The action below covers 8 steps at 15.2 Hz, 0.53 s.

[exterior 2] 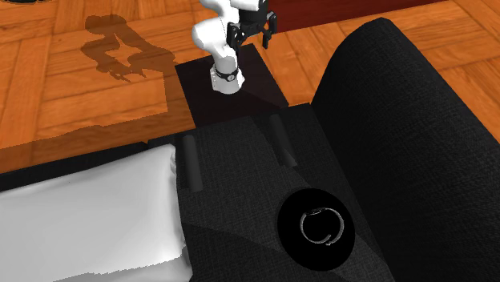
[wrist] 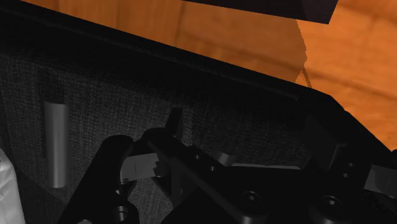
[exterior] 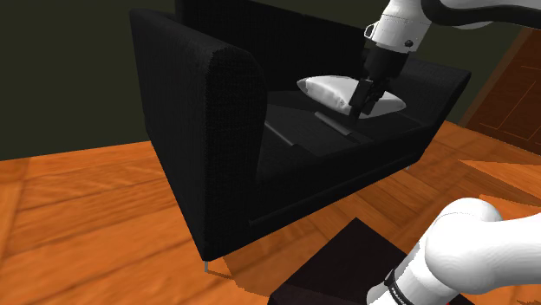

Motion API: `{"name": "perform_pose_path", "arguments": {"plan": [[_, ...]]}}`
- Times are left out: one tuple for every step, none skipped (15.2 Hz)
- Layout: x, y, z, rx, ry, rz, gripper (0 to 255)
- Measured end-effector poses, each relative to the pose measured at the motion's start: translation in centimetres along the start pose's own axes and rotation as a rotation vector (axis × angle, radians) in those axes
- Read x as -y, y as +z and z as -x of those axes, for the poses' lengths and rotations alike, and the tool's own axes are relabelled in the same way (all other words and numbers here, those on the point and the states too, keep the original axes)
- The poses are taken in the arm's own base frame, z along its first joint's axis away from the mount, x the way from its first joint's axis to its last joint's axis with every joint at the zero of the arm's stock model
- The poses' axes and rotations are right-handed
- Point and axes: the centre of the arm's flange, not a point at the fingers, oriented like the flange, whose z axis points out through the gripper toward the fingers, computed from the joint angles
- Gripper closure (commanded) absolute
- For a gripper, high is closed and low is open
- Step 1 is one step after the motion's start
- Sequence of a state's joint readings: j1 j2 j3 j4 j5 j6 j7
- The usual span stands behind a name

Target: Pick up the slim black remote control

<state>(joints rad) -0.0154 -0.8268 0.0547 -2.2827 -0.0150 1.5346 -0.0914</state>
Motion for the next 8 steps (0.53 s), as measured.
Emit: {"name": "perform_pose_path", "arguments": {"plan": [[0.0, 0.0, 0.0, 0.0, 0.0, 0.0, 0], [0.1, 0.3, -0.6, 0.002, 0.008, -0.003, 0], [-0.1, 0.8, -1.5, 0.004, 0.019, -0.008, 0], [-0.3, 1.4, -2.4, 0.008, 0.033, -0.013, 0], [0.0, 2.0, -3.7, 0.011, 0.048, -0.019, 0], [-0.1, 2.5, -5.0, 0.014, 0.063, -0.025, 0], [-0.1, 3.1, -6.0, 0.018, 0.079, -0.031, 0], [0.0, 3.7, -7.0, 0.022, 0.095, -0.038, 0]]}}
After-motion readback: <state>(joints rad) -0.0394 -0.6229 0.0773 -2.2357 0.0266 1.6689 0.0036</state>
